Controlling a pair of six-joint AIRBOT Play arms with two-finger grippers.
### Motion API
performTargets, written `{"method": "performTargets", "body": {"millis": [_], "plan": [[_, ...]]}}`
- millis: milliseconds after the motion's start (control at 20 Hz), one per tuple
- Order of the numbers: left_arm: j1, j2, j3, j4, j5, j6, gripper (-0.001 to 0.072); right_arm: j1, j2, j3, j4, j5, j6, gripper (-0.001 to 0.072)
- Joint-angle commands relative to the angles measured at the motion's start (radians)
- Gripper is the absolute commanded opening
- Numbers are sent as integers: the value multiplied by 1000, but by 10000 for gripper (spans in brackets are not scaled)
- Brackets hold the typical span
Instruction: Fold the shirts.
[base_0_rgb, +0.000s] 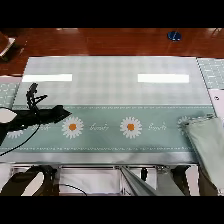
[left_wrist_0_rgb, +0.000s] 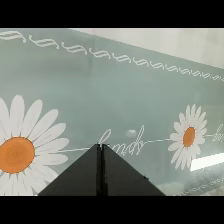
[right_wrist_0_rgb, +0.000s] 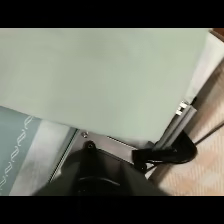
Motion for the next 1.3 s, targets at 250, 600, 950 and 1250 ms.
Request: {"method": "performTargets", "body": {"millis": [250,600,950,1250], "plan": [[-71,-144,458,-102,-24,39,23,515,-321,354,719,-472,-11,20],[-395,-218,595,524,49,-181,23,1207,-560,307,96,-675,84,19],[-350,-323,580,619,42,-257,24,1205,-646,239,24,-661,122,20],[-350,-324,580,620,33,-257,24,1205,-642,239,29,-657,124,20]]}}
